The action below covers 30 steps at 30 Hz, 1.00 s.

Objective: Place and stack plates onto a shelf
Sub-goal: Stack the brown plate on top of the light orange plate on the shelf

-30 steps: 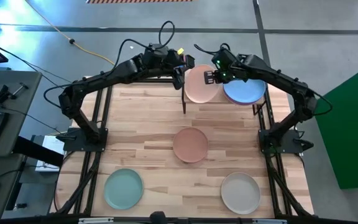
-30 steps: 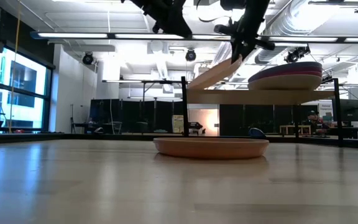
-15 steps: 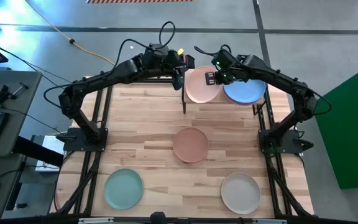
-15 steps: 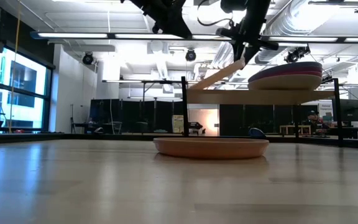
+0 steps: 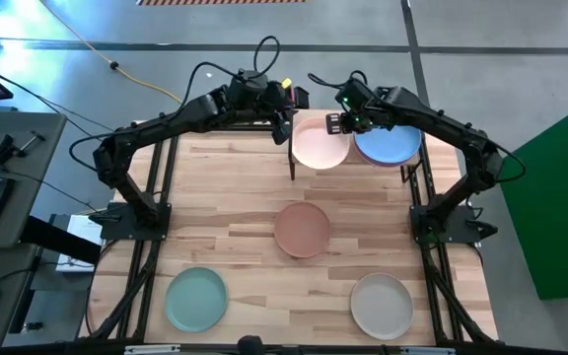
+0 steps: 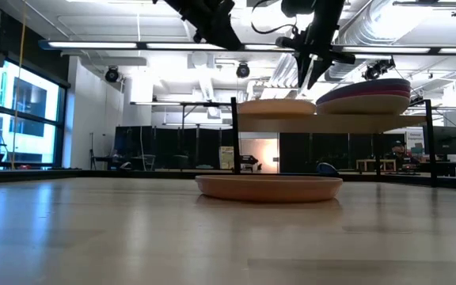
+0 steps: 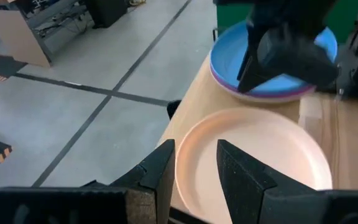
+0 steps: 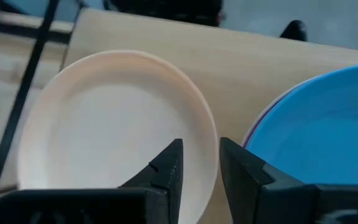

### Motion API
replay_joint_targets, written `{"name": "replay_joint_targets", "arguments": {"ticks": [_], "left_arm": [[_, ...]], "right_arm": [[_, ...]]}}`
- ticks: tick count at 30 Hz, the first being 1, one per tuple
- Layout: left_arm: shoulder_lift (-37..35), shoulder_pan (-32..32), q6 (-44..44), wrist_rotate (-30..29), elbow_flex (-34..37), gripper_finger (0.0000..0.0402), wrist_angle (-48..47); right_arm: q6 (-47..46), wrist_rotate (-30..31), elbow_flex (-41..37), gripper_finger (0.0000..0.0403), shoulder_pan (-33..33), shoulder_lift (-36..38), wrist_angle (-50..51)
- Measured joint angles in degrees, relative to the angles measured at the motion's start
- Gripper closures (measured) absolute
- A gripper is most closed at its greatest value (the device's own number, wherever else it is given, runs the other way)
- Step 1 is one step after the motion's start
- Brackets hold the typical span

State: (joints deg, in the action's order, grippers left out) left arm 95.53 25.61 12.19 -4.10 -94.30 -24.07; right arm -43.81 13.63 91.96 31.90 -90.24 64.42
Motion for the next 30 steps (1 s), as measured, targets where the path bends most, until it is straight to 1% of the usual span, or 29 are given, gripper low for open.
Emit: {"name": "replay_joint_targets", "arguments": {"ticks": [4, 8, 11, 15, 19, 23, 30], "left_arm": [[0.0, 0.0, 1.8, 0.0, 0.0, 0.0295, -4.4], [0.0, 0.0, 2.5, 0.2, 0.0, 0.0296, -11.4], [0.0, -0.1, 1.8, 2.6, 0.0, 0.0298, -17.9], [0.0, -1.3, -0.7, 6.0, 0.0, 0.0298, -24.0], [0.0, -3.6, -4.0, 7.5, 1.5, 0.0298, -25.8], [0.3, -6.5, -8.7, 8.7, 4.7, 0.0298, -25.8], [0.3, -11.1, -21.5, 7.5, 10.2, 0.0298, -23.8]], "right_arm": [[2.7, -3.3, 0.0, 0.0318, 0.0, 1.3, -0.6], [3.9, -6.9, 0.8, 0.0318, -0.5, 2.9, -0.6], [5.2, -9.3, 1.4, 0.0318, -1.5, 4.0, -0.5], [6.8, -12.0, 1.5, 0.0318, -4.1, 4.5, -0.3], [8.3, -13.1, 1.5, 0.0318, -7.0, 4.5, 1.2], [9.0, -13.7, 1.5, 0.0318, -9.2, 4.5, 3.0], [11.3, -15.0, 1.5, 0.0318, -12.2, 4.5, 6.0]]}}
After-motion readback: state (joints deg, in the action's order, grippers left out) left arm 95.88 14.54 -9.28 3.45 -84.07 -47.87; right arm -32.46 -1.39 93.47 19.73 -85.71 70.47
